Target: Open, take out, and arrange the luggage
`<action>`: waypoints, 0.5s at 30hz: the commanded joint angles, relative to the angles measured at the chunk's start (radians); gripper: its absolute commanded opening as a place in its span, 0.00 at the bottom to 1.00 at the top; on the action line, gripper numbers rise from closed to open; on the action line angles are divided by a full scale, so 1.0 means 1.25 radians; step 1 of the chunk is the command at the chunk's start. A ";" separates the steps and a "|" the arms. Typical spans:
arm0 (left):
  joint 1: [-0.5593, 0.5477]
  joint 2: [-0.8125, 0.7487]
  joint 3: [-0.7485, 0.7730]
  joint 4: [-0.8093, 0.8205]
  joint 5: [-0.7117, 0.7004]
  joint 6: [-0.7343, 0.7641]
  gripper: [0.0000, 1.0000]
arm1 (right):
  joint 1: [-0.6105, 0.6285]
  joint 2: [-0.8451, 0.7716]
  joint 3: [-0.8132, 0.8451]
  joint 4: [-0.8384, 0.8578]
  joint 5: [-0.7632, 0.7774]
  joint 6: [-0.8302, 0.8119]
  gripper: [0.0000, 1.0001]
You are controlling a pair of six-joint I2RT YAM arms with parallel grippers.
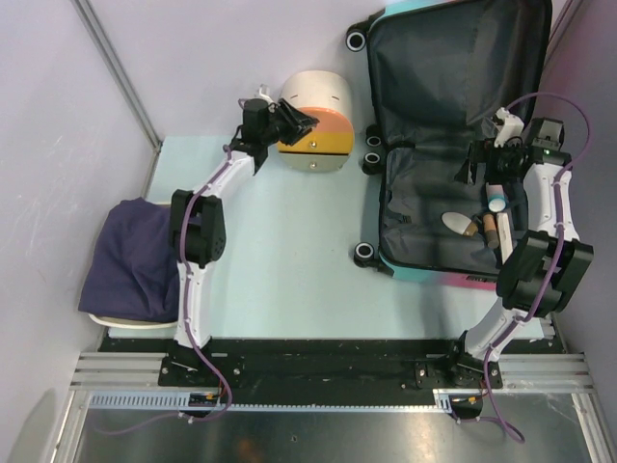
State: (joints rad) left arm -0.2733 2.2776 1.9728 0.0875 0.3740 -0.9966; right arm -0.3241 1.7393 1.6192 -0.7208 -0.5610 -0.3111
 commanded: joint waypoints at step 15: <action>-0.003 -0.051 -0.061 0.051 0.042 -0.078 0.06 | 0.014 0.021 0.068 -0.031 0.011 0.002 1.00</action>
State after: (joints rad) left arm -0.2737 2.2845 1.9560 0.1173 0.4004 -1.0721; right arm -0.3130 1.7596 1.6650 -0.7513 -0.5385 -0.3073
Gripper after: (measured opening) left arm 0.250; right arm 0.994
